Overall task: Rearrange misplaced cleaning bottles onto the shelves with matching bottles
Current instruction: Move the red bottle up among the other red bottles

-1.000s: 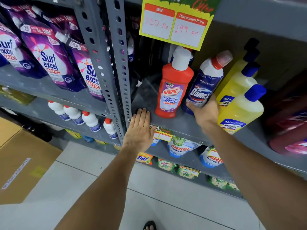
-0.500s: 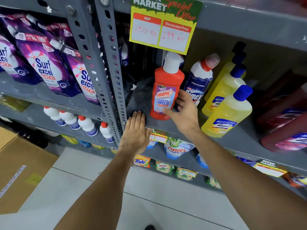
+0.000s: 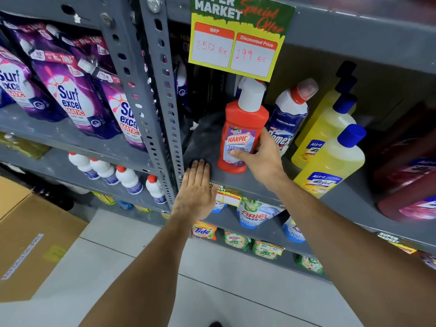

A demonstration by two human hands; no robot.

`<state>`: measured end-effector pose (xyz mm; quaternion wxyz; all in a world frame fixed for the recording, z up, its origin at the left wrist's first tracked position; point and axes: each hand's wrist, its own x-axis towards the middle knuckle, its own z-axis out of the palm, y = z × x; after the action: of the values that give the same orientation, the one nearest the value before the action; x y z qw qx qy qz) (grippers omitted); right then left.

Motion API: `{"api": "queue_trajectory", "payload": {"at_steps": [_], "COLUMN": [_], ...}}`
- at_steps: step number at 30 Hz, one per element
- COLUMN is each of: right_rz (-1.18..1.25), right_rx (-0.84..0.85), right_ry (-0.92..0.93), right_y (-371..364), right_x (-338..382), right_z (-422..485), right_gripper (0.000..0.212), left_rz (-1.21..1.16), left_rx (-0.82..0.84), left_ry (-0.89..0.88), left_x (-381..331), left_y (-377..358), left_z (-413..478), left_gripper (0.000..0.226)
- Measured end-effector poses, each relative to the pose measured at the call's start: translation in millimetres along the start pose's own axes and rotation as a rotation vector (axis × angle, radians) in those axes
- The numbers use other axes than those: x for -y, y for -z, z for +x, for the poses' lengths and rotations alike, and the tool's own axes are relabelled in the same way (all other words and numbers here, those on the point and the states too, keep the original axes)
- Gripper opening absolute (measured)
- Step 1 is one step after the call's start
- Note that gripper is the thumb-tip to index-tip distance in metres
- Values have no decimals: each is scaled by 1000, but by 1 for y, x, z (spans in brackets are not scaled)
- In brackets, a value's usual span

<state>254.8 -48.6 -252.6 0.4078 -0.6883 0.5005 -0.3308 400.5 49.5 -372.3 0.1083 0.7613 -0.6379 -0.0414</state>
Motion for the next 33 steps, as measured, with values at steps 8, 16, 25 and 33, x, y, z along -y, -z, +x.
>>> {"api": "queue_trajectory", "payload": {"at_steps": [8, 16, 25, 33], "right_rz": [18, 61, 237, 304], "right_rx": [2, 48, 165, -27], "right_ry": [13, 128, 391, 618], "right_y": [27, 76, 146, 227], "right_x": [-2, 25, 139, 248], "right_z": [-40, -70, -97, -80], "right_gripper": [69, 67, 55, 59], "left_rz": [21, -32, 100, 165], "left_rx": [114, -133, -570, -582], "left_ry": [25, -52, 91, -45], "left_x": [-1, -25, -73, -105], "left_y": [9, 52, 209, 311], "left_z": [2, -39, -58, -14], "left_gripper": [71, 69, 62, 65]}}
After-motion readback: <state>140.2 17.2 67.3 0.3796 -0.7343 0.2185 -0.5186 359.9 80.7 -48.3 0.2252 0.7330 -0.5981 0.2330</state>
